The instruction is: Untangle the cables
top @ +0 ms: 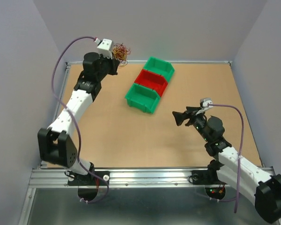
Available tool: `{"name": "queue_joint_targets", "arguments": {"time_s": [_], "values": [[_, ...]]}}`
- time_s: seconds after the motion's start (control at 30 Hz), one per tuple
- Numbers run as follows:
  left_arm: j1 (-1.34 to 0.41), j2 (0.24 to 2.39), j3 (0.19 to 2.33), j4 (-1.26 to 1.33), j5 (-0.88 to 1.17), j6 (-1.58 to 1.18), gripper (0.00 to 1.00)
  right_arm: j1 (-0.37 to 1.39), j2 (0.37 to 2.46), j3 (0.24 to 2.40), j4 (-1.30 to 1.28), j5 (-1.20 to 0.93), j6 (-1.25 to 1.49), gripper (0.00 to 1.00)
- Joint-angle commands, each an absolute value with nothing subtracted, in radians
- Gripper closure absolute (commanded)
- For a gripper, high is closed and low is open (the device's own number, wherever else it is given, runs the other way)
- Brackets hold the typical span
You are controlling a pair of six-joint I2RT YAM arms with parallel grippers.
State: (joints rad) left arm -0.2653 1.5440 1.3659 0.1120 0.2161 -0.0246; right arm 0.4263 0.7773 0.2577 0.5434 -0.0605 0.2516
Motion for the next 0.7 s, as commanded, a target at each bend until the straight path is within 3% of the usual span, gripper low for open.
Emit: {"name": "queue_joint_targets", "arguments": {"time_s": [0.0,0.23,0.57,0.67], "values": [[-0.345,1.363,1.244,0.149,0.311,0.099,1.00,0.426,0.850,0.371,0.560,-0.196,0.232,0.04],[-0.584,1.169,0.988,0.276,0.399,0.229,1.00,0.428,0.836,0.365,0.598,-0.298,0.242,0.10],[-0.705,1.252,0.910,0.342,0.337,0.291,1.00,0.429,0.693,0.258,0.731,-0.446,0.245,0.17],[-0.773,1.304,0.925,0.302,0.334,0.342,1.00,0.428,0.725,0.258,0.768,-0.456,0.245,0.44]]}}
